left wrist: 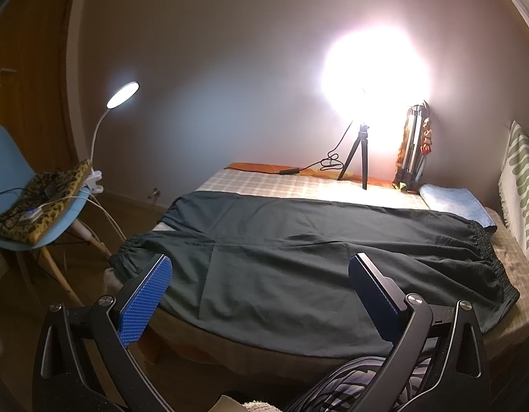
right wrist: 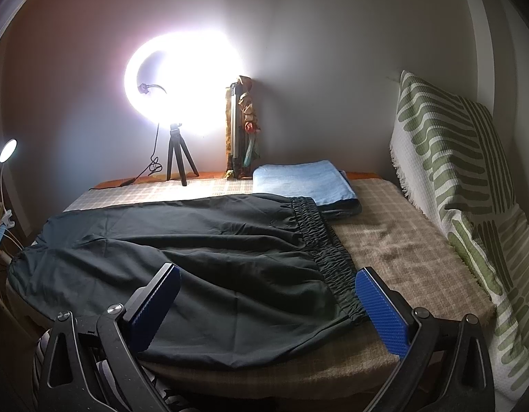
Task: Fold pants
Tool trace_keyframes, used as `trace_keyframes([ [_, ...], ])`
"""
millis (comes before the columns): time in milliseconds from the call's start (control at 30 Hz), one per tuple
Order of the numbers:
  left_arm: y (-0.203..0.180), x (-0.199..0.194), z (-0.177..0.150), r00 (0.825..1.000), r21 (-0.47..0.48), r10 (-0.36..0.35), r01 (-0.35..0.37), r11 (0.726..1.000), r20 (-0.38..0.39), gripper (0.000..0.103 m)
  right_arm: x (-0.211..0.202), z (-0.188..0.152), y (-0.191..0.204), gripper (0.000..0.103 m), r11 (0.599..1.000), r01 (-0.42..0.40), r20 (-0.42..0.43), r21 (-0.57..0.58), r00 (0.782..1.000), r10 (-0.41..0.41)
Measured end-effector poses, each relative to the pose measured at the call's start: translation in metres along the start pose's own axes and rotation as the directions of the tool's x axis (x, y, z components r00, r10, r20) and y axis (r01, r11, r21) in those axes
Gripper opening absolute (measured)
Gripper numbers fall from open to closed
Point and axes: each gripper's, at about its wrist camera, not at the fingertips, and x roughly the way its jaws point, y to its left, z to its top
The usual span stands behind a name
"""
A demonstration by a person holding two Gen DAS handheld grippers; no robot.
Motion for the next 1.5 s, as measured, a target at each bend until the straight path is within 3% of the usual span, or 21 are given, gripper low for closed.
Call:
trace_keyframes([
  [1500, -0.0018, 0.0061, -0.0030, 1.000, 0.009, -0.004, 0.004, 1.000, -0.016, 0.102, 0.0029, -0.0068, 0.0016, 0.103, 1.000, -0.001, -0.015, 0.004, 1.000, 0.001],
])
